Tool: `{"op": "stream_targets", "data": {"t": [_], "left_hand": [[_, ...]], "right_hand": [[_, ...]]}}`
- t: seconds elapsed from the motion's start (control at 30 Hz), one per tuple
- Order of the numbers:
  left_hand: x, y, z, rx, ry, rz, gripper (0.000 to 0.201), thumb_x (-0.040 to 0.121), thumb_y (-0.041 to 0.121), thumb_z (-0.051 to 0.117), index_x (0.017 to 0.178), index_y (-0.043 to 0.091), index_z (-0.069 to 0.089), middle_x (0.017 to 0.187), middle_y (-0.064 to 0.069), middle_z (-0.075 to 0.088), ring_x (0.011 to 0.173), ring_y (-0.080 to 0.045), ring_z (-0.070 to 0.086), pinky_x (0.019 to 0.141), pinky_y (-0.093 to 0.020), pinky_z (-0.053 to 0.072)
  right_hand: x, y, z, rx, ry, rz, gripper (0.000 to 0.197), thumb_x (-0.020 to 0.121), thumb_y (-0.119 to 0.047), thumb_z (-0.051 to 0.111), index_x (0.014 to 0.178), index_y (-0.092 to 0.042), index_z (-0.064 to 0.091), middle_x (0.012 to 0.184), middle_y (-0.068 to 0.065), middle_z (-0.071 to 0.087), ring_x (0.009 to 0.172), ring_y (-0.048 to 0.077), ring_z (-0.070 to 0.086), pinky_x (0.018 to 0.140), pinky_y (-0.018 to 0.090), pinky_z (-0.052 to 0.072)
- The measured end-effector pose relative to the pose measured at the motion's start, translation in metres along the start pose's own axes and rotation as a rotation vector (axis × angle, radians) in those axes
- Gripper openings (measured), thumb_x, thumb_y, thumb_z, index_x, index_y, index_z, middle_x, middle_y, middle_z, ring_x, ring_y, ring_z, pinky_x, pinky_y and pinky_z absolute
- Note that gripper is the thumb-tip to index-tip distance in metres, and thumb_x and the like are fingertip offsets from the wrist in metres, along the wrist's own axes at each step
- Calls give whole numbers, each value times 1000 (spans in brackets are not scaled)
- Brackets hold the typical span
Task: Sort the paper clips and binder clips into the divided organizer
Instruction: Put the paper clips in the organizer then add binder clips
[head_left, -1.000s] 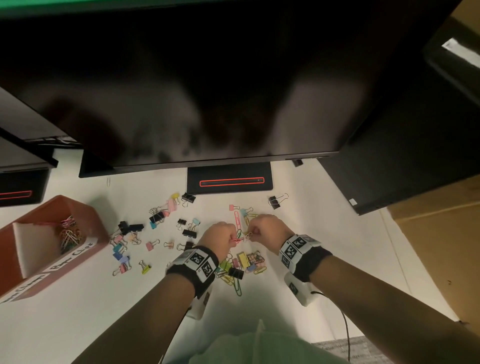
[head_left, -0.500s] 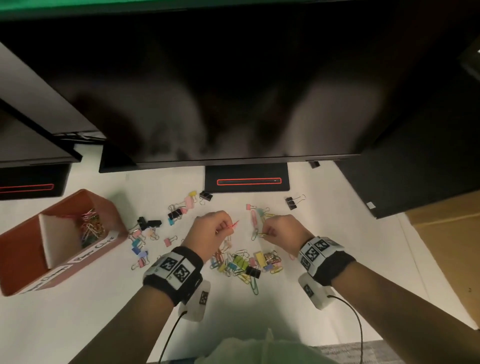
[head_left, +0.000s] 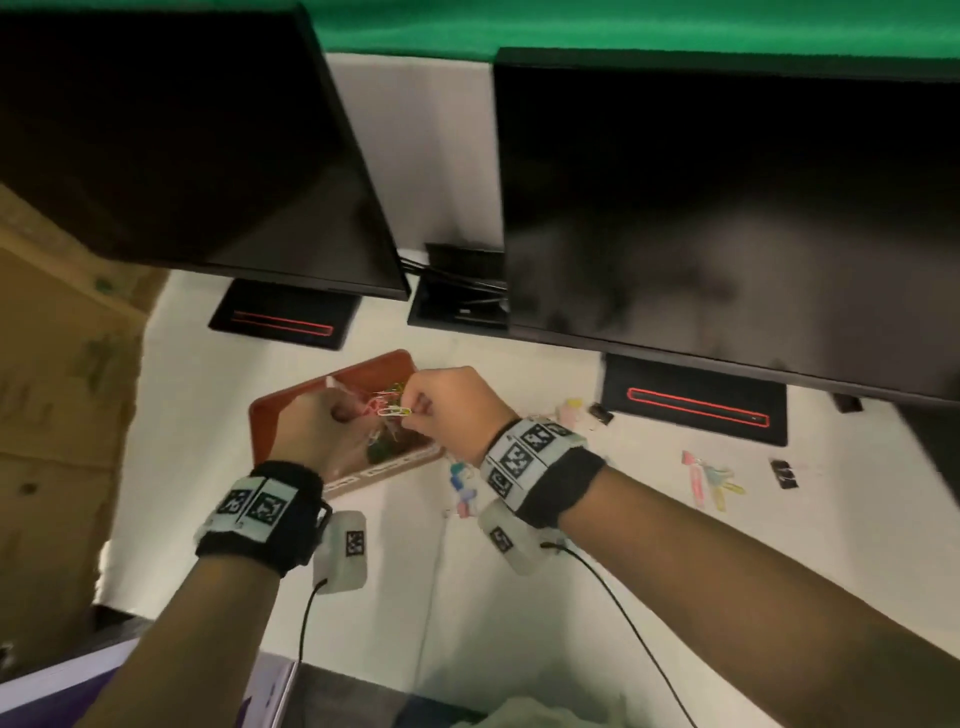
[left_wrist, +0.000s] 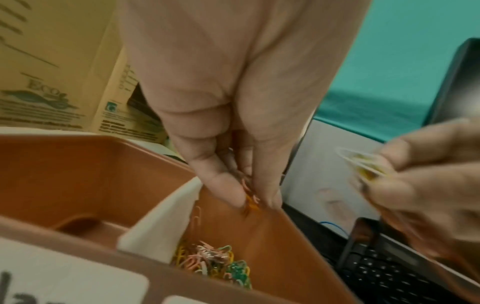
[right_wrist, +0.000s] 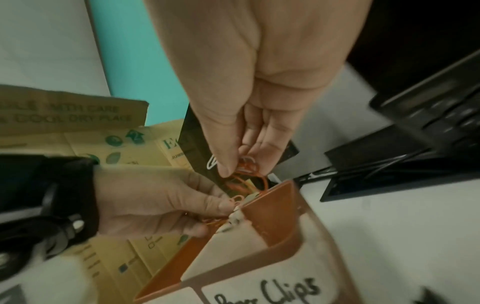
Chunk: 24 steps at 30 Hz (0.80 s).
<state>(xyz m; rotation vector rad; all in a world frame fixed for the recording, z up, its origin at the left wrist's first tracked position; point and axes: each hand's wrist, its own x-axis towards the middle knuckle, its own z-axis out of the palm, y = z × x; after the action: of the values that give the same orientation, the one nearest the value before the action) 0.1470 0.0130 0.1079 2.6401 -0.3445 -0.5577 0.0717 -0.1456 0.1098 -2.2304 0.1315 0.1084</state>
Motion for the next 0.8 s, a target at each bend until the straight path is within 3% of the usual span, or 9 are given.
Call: {"op": "stream_targets", "data": {"t": [0.07,0.17,0.27,0.37,0.53,0.67,0.8], "left_hand": [[8,-11,-2,-55,-20,-34,3,82,22,66,80,20,66,81,1,68,80,-19,64,84,-38,54],[15,-17,-6,-149,18,-42,18,89,12,53,103,13,65,97,-7,69,91,-24,64,86,-43,54],[17,-15,-6,-323,54,-37,22,92,18,51,112,24,56,101,-5,67,93,-22,64,87,-44,54],[15,7,3,-412,13,71,22,93,21,50,113,26,55,110,-4,65,102,-23,62,92,-47,52],[14,81,44,-302,-95,174,38,95,33,47,129,17,49,131,-6,47,109,-18,53,97,-32,42],[35,127,90,-184,-180,29,55,95,41,41,141,12,33,149,-8,21,130,-31,39,110,-38,27],[84,137,124,-76,-162,-166,66,92,39,46,144,4,23,152,-17,13,137,-35,26,114,-40,24]], "right_hand": [[24,-15,20,-29,-26,50,14,83,-15,65,97,-12,64,94,9,67,87,24,62,83,35,52],[39,-16,36,-11,-72,127,28,84,-20,65,109,-12,57,101,9,64,91,24,61,80,30,50],[28,-4,30,120,-34,141,32,84,-26,65,114,-15,56,104,4,63,92,17,61,82,26,51],[-4,23,5,125,24,124,23,88,-28,61,109,-19,60,97,-6,61,86,7,58,74,13,46],[-84,104,-41,-5,142,295,12,85,-29,64,94,-22,65,88,-8,62,75,11,59,73,22,48],[-148,162,-69,-137,181,502,21,83,-35,65,101,-25,65,95,-8,58,81,9,54,80,26,49],[-187,200,-82,-128,204,606,28,81,-30,68,108,-25,63,105,-8,56,94,11,54,92,26,46]]}}
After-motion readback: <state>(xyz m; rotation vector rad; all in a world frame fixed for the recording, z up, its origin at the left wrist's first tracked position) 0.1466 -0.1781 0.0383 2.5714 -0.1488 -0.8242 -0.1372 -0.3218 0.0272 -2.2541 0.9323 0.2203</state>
